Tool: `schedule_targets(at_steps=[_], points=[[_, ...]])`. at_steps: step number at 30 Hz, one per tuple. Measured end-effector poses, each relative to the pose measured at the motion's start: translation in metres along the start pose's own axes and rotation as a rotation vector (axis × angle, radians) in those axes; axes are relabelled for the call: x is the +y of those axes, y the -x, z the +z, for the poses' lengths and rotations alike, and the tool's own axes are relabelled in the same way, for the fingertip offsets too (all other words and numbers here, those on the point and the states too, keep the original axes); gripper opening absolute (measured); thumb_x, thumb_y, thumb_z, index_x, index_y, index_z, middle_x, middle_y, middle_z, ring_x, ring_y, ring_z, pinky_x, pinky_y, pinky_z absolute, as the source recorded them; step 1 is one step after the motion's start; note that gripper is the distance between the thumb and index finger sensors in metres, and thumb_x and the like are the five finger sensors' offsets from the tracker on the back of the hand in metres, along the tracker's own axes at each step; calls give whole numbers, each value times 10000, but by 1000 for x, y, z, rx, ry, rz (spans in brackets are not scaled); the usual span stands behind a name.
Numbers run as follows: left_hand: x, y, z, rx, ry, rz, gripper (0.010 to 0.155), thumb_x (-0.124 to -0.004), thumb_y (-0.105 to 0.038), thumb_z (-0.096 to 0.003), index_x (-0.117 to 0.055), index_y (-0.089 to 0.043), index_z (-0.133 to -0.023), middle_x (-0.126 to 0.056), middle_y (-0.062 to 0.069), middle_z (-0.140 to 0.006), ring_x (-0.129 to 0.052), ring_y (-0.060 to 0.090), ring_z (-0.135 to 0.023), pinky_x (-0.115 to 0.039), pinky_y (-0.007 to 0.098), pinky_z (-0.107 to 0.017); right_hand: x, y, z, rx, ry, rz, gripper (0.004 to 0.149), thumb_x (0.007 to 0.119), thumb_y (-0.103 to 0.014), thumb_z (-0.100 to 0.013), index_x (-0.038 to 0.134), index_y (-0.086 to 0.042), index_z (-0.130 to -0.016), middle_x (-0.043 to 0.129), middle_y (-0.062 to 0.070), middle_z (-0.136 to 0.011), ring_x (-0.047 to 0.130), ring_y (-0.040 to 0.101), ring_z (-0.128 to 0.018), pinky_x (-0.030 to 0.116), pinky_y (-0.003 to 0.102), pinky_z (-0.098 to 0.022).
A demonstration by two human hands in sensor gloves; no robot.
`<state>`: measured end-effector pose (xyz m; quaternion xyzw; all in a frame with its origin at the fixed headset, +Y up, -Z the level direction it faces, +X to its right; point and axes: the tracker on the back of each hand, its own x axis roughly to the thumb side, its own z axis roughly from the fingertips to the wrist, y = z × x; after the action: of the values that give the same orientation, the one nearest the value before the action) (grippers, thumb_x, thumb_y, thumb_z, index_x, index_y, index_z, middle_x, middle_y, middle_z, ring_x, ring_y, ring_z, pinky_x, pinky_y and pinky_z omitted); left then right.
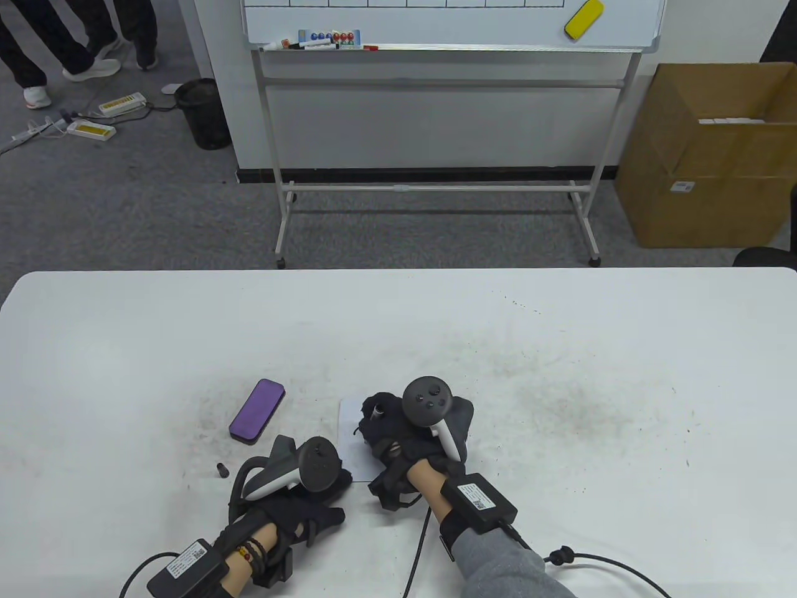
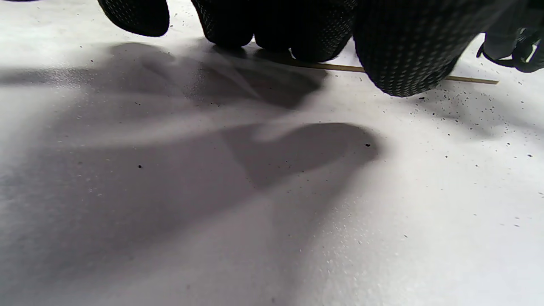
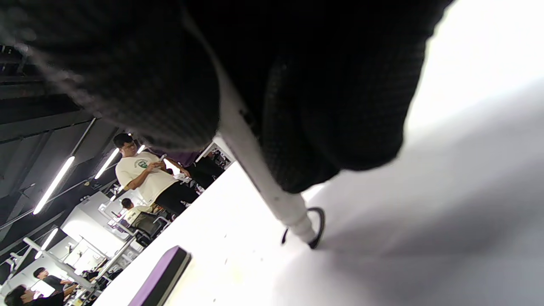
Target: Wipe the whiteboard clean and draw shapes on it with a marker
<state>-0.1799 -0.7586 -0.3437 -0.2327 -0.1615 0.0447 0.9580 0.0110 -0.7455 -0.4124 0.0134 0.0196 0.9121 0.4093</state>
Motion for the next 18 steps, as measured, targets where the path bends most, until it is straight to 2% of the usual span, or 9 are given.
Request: schedule_targets(at_steps=[11, 15, 18], points=[[0, 0, 0, -2, 8, 2, 704, -788, -519, -395, -592, -334, -1046, -471, -57, -1209, -495, 250, -1141, -515, 613, -784, 14, -12, -8, -5, 25, 11, 452, 998, -336, -318, 918, -261, -756, 981, 110, -757, 1155, 282, -517, 1012, 315, -344], [0, 0, 0, -2, 13, 4, 706, -786, -521, -396, -590, -332, -1047, -466, -57, -1211, -490, 251, -1142, -514, 614, -785, 8, -13, -10, -22, 54, 27, 451, 996, -335, -320, 919, -254, -757, 979, 114, -759, 1151, 296, -518, 1010, 321, -346], [-1, 0, 0, -2, 14, 9, 706, -786, -523, -395, -592, -333, -1047, -466, -59, -1211, -491, 250, -1142, -515, 615, -784, -6, -7, -10, -2, 80, 17, 449, 996, -335, -323, 918, -249, -757, 978, 114, -759, 1149, 296, -516, 1006, 326, -345]])
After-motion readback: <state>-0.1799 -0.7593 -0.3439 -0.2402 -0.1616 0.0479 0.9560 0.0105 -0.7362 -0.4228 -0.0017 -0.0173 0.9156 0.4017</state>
